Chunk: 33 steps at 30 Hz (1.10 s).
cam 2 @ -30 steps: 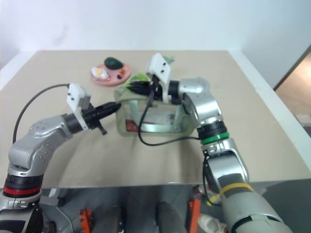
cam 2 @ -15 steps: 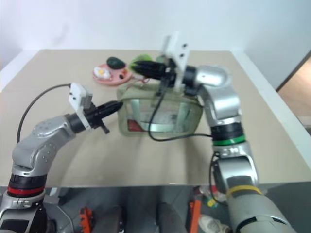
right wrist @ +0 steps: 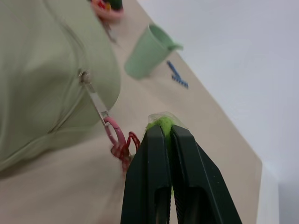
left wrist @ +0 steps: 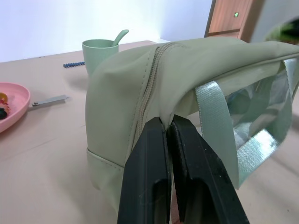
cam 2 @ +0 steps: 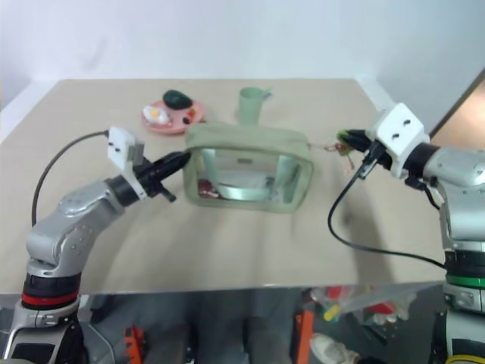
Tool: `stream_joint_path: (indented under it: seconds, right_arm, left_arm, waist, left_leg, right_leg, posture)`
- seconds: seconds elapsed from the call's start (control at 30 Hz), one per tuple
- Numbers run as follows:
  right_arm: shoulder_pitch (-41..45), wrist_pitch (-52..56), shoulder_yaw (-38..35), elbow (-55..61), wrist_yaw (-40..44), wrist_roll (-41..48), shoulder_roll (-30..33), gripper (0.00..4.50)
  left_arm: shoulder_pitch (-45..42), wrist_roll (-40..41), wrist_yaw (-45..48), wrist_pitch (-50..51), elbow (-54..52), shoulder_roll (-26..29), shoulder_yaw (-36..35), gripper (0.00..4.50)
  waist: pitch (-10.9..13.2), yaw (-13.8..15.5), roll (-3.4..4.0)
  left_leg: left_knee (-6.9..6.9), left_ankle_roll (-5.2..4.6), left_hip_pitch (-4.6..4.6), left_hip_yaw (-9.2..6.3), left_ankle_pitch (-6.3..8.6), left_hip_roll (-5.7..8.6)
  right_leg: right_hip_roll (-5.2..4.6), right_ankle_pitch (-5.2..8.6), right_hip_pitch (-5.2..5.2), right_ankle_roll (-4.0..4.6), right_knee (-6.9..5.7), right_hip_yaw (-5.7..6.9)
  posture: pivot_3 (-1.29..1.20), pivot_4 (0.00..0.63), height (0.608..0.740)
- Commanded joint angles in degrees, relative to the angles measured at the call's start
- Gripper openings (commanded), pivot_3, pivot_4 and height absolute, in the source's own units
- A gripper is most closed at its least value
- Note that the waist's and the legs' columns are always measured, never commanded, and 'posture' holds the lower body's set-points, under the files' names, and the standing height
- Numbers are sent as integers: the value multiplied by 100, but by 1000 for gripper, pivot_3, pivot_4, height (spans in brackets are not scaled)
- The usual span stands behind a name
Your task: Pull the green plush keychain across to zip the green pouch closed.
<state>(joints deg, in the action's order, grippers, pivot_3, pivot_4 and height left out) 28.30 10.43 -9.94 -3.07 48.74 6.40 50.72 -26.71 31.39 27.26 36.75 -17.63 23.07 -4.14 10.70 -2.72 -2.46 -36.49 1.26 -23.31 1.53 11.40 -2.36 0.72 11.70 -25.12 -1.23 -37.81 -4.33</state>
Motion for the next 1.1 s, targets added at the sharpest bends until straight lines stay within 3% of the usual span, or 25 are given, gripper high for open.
stream_joint_path:
  seconds: [0.03, 0.23, 0.5, 0.57, 0.6, 0.83, 0.93, 1.0, 1.1]
  right_arm:
    - [-300, 361, 258, 544, -385, -59, -391, 57]
    - [-551, 12, 922, 307, -680, -456, -977, 57]
    - [-205, -285, 664, -115, -759, -203, -1107, 57]
    - [-119, 43, 213, 77, -564, 396, -1027, 681]
    - [-112, 182, 12, 211, -395, 702, -943, 1000]
    - [-414, 1143, -866, 1125, 169, 1999, -426, 3437]
    - [-875, 1823, -1488, 1622, 190, 2540, -128, 4427]
    - [-1227, 2403, -1791, 2081, 145, 3070, -59, 4500]
    - [-1613, 3044, -2005, 2601, 19, 3712, -72, 4500]
  left_arm:
    - [-56, -112, -200, -129, -243, -61, -50, 0]
    - [-122, -244, -246, -193, -235, -125, 29, 0]
    - [-154, -361, -160, -139, -180, -46, 54, 0]
    - [-173, -211, -100, -65, -174, -23, -97, 0]
    - [-202, -102, -66, -19, -173, -12, -182, 728]
    - [-247, 447, 443, 250, -182, 543, -595, 3092]
    - [-70, 974, 735, 609, -249, 1072, -1182, 4032]
    - [215, 1135, 788, 776, -330, 1326, -1413, 4472]
    - [645, 977, 833, 683, -424, 1570, -1435, 4472]
  waist:
    - [0, -12, 0]
    - [0, -5, 1]
    - [0, -4, 0]
    - [0, -3, 0]
    - [0, -1, 0]
    - [1, -9, 0]
    - [1, -3, -1]
    - [1, -9, 0]
    - [0, -12, 1]
  left_leg:
    - [-1, 1, 2, 0, 0, 0]
    - [-3, 4, -3, 2, -3, 4]
    - [-3, 4, -2, 1, -2, 6]
    - [-3, 3, -3, 1, -3, 5]
    - [-3, 3, -3, 1, -3, 6]
    - [3, 0, -6, -1, 0, 3]
    - [5, -1, -5, -5, 1, -4]
    - [5, -1, -4, -6, 1, -9]
    - [9, -1, 4, -2, 4, -11]
  right_leg:
    - [1, -1, 1, -1, 0, -2]
    - [0, -5, -2, -5, -1, -6]
    - [0, -6, -2, -5, -1, -7]
    - [1, -6, -2, -5, -1, -7]
    - [1, -6, -1, -5, -1, -7]
    - [2, 1, -3, -4, 1, -4]
    - [7, 3, -5, 0, 0, 2]
    - [8, 7, -5, 6, -1, 6]
    - [7, 10, 0, 11, -1, 4]
  posture:
    - [0, 150, 740]
    - [0, 150, 740]
    - [0, 150, 740]
    - [0, 150, 740]
    - [0, 150, 740]
    - [0, 150, 740]
    - [0, 150, 740]
    - [0, 150, 740]
    - [0, 150, 740]
